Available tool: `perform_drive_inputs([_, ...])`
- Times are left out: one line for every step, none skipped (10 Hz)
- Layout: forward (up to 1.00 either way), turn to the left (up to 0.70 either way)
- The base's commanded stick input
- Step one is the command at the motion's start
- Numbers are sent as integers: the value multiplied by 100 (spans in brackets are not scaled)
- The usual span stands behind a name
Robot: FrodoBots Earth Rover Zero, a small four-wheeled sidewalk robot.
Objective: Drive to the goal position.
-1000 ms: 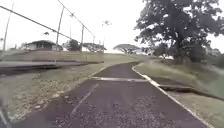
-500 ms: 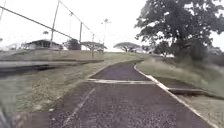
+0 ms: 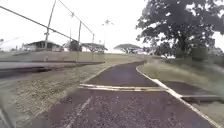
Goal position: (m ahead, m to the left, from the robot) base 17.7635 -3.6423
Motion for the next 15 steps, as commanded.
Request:
perform_drive_inputs([100, 0])
perform_drive_inputs([97, 0])
perform_drive_inputs([0, 0])
perform_drive_inputs([0, 0])
perform_drive_inputs([0, 0])
perform_drive_inputs([0, 0])
perform_drive_inputs([0, 0])
perform_drive_inputs([53, 0])
perform_drive_inputs([100, 0])
perform_drive_inputs([100, 0])
perform_drive_inputs([100, 0])
perform_drive_inputs([100, 0])
perform_drive_inputs([100, 0])
perform_drive_inputs([100, 0])
perform_drive_inputs([100, -40])
